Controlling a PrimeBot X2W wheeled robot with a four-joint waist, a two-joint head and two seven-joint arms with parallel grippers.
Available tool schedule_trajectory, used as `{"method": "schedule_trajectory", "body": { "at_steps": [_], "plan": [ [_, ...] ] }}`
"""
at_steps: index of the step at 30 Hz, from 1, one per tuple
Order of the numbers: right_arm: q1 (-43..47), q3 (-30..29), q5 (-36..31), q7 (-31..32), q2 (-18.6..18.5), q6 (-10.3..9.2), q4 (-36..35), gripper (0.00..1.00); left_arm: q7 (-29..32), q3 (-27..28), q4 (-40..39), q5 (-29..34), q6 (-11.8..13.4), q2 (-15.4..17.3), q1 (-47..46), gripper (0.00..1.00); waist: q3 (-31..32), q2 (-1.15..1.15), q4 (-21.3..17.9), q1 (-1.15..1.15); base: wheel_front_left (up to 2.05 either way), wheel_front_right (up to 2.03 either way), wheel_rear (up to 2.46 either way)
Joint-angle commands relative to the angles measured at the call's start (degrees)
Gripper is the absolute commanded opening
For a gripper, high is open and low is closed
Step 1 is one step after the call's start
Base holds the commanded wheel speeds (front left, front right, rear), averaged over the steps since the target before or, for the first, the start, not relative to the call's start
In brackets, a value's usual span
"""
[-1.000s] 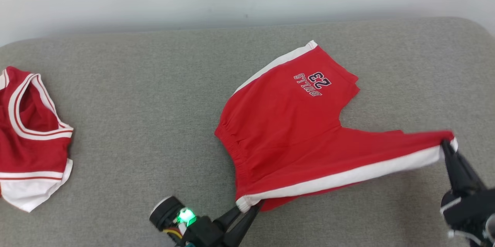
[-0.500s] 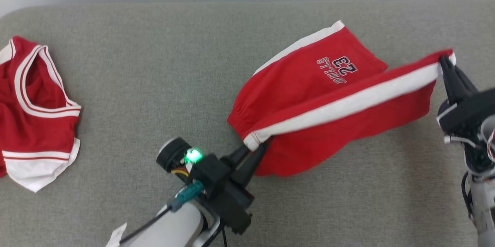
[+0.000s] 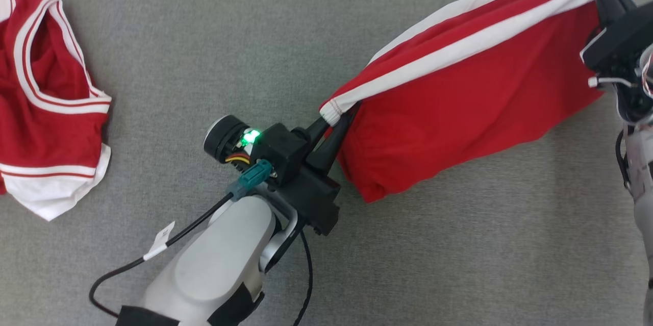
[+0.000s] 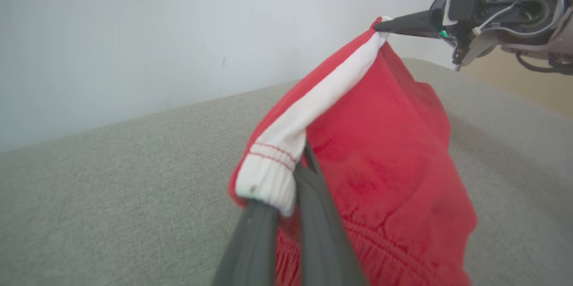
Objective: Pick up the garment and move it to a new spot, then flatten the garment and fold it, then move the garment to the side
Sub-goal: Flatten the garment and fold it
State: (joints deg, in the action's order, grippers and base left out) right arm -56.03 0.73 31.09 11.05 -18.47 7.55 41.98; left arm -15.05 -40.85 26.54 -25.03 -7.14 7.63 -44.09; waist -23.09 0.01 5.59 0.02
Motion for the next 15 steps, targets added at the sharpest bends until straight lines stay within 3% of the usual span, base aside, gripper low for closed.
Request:
{"method": "schedule_trajectory", "body": {
  "at_steps": [1,14,15],
  "plan": [
    [-1.9,0.3,-0.6,-0.7,0.0,-0.13,1.5,0.0,-0.2,0.1,0.4,0.2,-0.3,-0.7,-1.1,0.0,-3.0,-0.01,2.2,-0.02,0.0,0.0,0.0],
    [-11.8,3.7,-2.9,-5.3,1.0,-0.13,14.0,0.0,-0.2,0.4,3.3,0.2,-0.3,-3.2,-3.8,0.0,-5.7,-0.01,4.0,-0.02,0.0,0.0,0.0],
    [-12.3,4.5,-2.7,-6.4,0.8,-0.13,15.1,0.35,-0.2,0.7,3.6,-0.1,-0.3,-3.3,-3.7,0.0,-5.5,-0.01,4.0,-0.02,0.0,0.0,0.0]
  ]
}}
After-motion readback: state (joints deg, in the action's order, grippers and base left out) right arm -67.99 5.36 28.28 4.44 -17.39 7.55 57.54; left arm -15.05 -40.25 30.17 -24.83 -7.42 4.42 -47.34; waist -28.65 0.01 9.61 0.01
